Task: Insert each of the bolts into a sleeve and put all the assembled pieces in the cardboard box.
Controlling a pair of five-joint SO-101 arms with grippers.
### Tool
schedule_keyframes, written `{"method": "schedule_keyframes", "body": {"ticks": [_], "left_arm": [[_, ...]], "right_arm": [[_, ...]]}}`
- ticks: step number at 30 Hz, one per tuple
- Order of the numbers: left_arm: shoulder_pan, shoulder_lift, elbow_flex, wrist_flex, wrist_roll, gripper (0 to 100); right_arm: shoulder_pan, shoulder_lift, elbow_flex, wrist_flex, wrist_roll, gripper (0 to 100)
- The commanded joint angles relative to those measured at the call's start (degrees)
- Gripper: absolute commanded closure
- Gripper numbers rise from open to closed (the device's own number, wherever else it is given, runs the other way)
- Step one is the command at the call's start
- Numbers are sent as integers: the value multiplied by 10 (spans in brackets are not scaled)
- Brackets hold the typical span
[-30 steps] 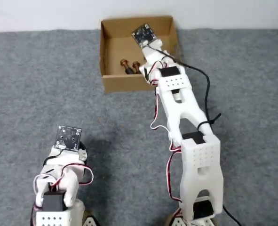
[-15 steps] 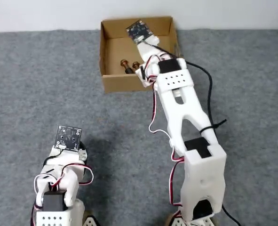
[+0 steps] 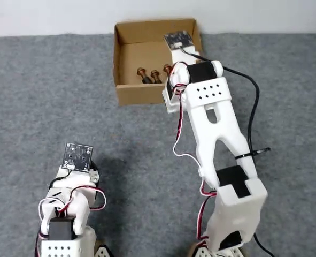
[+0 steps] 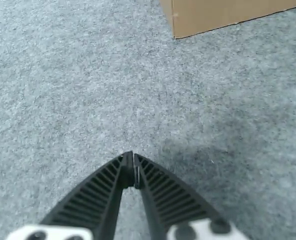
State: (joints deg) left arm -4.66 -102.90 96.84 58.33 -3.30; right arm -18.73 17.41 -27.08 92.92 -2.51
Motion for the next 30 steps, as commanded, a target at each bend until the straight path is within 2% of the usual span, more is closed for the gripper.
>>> {"method": "schedule_keyframes", "body": {"ticks": [1, 7, 18, 24, 30], "left_arm": [[14, 0, -3, 2, -7, 992], [16, 0, -3, 2, -7, 992], [12, -1, -3, 3, -6, 992], [12, -2, -3, 3, -6, 992], [12, -2, -3, 3, -6, 992]], "right_arm": [[0, -37, -4, 97, -37, 991], [7, -91, 106, 99, -82, 991], [8, -306, 412, 99, -81, 991], [11, -423, 493, 99, -81, 991], [12, -534, 510, 95, -82, 990]]}}
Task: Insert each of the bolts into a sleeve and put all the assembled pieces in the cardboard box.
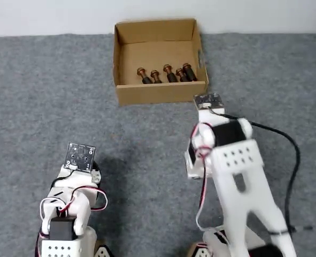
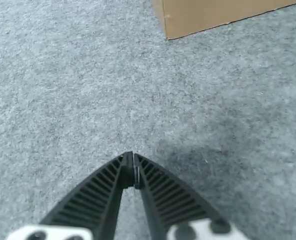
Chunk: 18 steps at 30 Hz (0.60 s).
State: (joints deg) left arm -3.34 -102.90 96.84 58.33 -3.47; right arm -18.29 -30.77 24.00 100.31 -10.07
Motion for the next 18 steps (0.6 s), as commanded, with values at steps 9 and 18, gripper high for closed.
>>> {"method": "schedule_keyframes", "body": {"ticks": [9, 18], "left_arm": [[-1, -2, -3, 3, -4, 992], [-1, -2, -3, 3, -4, 992]], "right_arm": [[72, -148, 142, -137, -6, 990], [172, -250, 303, -284, -4, 990]]}}
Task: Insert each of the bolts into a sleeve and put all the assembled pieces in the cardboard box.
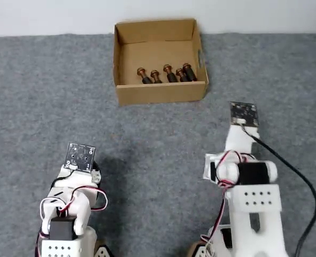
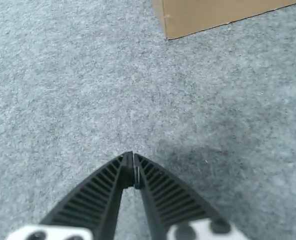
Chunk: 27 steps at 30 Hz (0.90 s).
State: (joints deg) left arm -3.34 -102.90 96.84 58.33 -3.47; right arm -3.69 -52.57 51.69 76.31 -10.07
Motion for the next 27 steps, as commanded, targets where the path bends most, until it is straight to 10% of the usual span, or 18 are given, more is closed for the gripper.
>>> {"method": "schedule_keyframes", "body": {"ticks": [1, 27], "left_arm": [[-1, -2, -3, 3, -4, 992], [-1, -2, -3, 3, -4, 992]], "right_arm": [[31, -44, 43, -60, -4, 990], [32, -347, 388, -333, -2, 990]]}}
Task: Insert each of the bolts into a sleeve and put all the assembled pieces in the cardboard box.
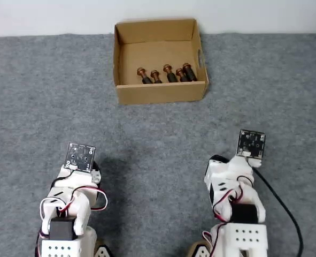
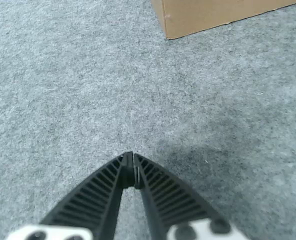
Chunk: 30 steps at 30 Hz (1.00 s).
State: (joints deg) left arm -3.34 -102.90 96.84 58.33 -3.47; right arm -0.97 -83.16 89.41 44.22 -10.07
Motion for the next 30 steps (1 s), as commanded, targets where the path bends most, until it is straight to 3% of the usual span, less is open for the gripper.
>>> {"method": "schedule_keyframes", "body": {"ticks": [1, 5, 10, 26, 30], "left_arm": [[-1, -2, -3, 3, -4, 992], [-1, -2, -3, 3, -4, 992], [-1, -2, -3, 3, -4, 992], [-1, -2, -3, 3, -4, 992], [-1, -2, -3, 3, -4, 992]], "right_arm": [[5, -59, 22, -10, -2, 990], [6, -134, 76, -7, -2, 990], [4, -208, 70, 77, -2, 990], [8, -204, 70, 291, -3, 990], [8, -204, 70, 305, -3, 990]]}}
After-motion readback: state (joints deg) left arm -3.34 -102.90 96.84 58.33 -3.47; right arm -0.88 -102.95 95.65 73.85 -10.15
